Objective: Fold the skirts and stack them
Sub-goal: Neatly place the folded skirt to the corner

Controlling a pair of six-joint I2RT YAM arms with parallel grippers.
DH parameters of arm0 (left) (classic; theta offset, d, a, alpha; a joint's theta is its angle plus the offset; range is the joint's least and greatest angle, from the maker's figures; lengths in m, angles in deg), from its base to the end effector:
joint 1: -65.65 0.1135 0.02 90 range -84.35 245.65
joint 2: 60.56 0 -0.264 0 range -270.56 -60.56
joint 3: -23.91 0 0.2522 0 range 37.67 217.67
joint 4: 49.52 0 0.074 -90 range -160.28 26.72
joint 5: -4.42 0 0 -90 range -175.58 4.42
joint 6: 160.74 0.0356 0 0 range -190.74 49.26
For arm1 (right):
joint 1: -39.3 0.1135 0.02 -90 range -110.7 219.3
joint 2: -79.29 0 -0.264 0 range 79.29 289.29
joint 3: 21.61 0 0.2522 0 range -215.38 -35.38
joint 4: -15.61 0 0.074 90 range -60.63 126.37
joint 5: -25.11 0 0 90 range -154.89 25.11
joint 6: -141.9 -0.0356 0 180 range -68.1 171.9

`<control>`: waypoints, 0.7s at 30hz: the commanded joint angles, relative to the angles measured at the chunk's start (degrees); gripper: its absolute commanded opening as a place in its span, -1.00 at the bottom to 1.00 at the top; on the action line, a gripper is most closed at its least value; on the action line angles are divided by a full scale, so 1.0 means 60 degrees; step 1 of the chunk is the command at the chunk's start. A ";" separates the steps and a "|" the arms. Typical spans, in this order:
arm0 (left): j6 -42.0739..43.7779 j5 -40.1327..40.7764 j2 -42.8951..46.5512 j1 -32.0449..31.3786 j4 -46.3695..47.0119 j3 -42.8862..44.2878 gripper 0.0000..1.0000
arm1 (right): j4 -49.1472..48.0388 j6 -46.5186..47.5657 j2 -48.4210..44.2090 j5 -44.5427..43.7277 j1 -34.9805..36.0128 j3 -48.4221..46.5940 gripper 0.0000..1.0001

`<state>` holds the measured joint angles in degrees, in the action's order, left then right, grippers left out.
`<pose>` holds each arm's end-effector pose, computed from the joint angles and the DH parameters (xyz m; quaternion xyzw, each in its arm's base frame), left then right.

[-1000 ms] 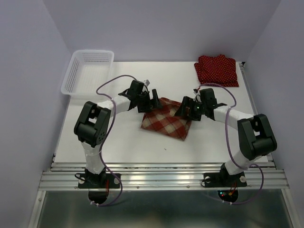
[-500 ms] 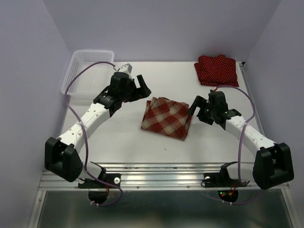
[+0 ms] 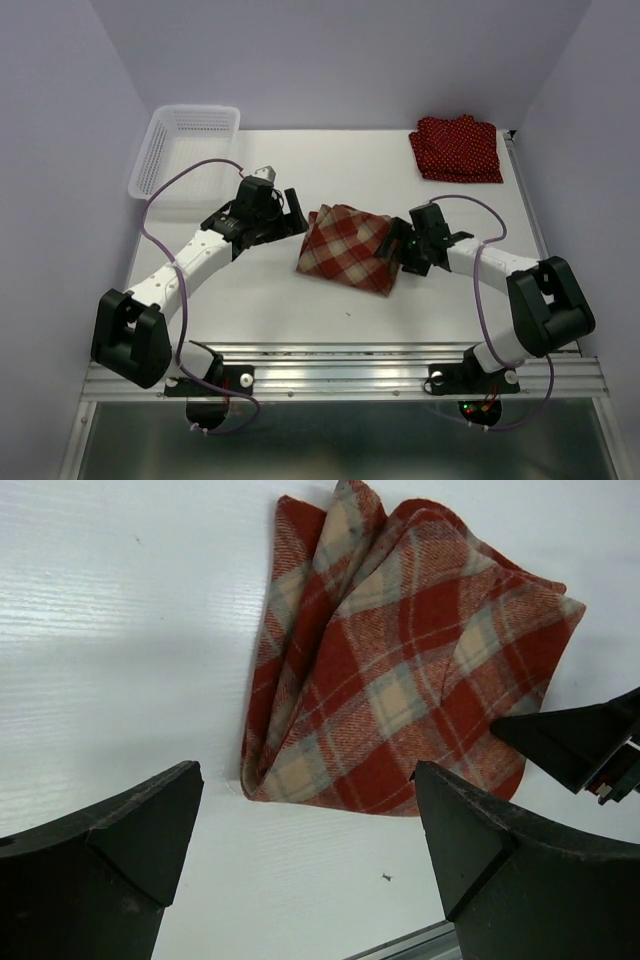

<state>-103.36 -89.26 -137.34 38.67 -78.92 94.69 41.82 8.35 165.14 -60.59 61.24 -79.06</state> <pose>0.2661 -0.1380 0.2807 -0.0290 0.8878 -0.2526 0.3836 0.2644 0.1094 0.1676 0.1673 0.9373 0.1944 0.2361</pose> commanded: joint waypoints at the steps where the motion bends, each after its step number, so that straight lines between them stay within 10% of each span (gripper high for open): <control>1: -0.0012 -0.0177 0.0081 -0.0029 0.0233 -0.0054 0.97 | -0.0258 -0.0140 0.0106 -0.0599 0.0123 0.0337 0.97; 7: 0.0031 -0.0148 0.0036 -0.0015 0.0131 0.0019 0.97 | -0.0815 0.0722 0.1320 -0.0219 0.0124 -0.0362 0.32; 10: 0.0061 0.0042 0.0124 0.0000 0.0058 -0.0039 0.97 | -0.0742 0.1338 0.2054 -0.0495 0.0124 -0.1272 -0.49; 21: -0.0158 0.1580 -0.0226 0.0278 -0.0089 0.0751 0.97 | -0.0244 0.6986 0.3255 -0.3187 0.0124 -0.5546 -0.91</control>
<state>-103.62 -84.76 -137.80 39.33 -79.55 95.30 40.77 33.38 183.52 -69.23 61.89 -102.84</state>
